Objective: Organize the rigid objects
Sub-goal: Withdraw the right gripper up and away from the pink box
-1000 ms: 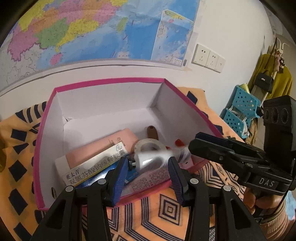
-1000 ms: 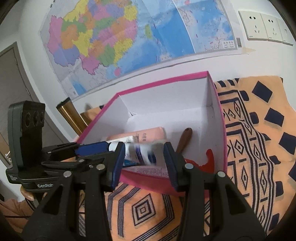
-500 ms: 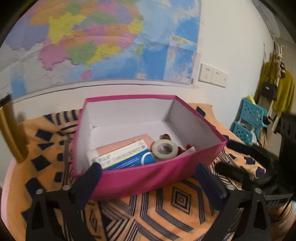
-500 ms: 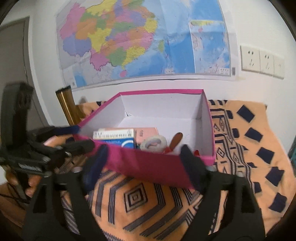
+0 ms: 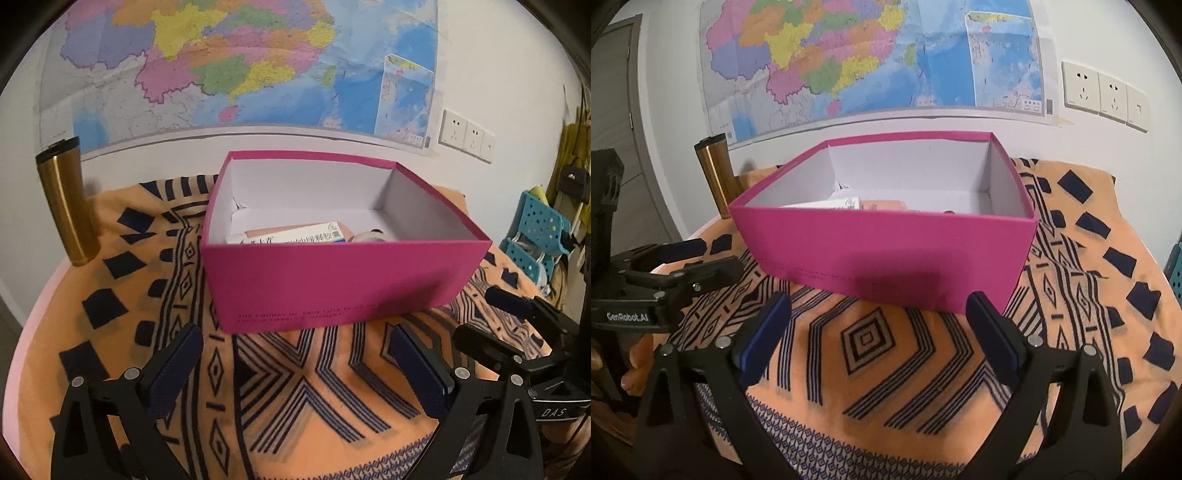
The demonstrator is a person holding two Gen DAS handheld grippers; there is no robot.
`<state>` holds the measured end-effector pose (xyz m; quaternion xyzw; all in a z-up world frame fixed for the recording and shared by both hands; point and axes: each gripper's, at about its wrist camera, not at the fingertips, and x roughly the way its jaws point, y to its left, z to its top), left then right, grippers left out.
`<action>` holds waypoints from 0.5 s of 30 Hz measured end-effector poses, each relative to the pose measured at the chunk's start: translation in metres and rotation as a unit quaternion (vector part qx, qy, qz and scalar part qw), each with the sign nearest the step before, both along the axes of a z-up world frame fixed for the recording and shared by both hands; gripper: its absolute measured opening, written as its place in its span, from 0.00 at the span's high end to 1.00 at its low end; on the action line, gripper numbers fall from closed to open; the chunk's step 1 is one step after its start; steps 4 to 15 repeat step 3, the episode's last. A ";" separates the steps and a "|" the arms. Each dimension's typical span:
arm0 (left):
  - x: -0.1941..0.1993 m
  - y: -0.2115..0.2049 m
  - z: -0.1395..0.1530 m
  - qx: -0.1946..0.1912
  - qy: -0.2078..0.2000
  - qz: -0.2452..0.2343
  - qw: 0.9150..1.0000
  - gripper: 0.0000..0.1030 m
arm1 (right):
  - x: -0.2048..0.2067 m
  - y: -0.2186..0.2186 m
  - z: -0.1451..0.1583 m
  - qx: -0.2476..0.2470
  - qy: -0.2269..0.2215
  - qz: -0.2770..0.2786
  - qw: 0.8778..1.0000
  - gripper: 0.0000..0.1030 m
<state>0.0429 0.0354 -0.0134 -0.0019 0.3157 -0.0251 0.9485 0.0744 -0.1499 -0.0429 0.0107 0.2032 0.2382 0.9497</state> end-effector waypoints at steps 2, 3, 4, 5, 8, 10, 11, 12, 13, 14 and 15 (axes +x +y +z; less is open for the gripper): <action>-0.003 -0.004 -0.002 0.010 -0.004 -0.001 1.000 0.00 | -0.001 0.001 -0.002 -0.003 0.003 0.002 1.000 0.07; -0.003 -0.005 -0.003 0.013 -0.001 -0.003 1.000 0.00 | -0.002 0.001 -0.003 -0.005 0.004 0.003 1.000 0.07; -0.003 -0.005 -0.003 0.013 -0.001 -0.003 1.000 0.00 | -0.002 0.001 -0.003 -0.005 0.004 0.003 1.000 0.07; -0.003 -0.005 -0.003 0.013 -0.001 -0.003 1.000 0.00 | -0.002 0.001 -0.003 -0.005 0.004 0.003 1.000 0.07; -0.003 -0.005 -0.003 0.013 -0.001 -0.003 1.000 0.00 | -0.002 0.001 -0.003 -0.005 0.004 0.003 1.000 0.07; -0.003 -0.005 -0.003 0.013 -0.001 -0.003 1.000 0.00 | -0.002 0.001 -0.003 -0.005 0.004 0.003 1.000 0.07; -0.003 -0.005 -0.003 0.013 -0.001 -0.003 1.000 0.00 | -0.002 0.001 -0.003 -0.005 0.004 0.003 1.000 0.07; -0.003 -0.005 -0.003 0.013 -0.001 -0.003 1.000 0.00 | -0.002 0.001 -0.003 -0.005 0.004 0.003 1.000 0.07; -0.003 -0.005 -0.003 0.013 -0.001 -0.003 1.000 0.00 | -0.002 0.001 -0.003 -0.005 0.004 0.003 1.000 0.07; -0.003 -0.005 -0.003 0.013 -0.001 -0.003 1.000 0.00 | -0.002 0.001 -0.003 -0.005 0.004 0.003 1.000 0.07; -0.003 -0.005 -0.003 0.013 -0.001 -0.003 1.000 0.00 | -0.002 0.001 -0.003 -0.005 0.004 0.003 1.000 0.07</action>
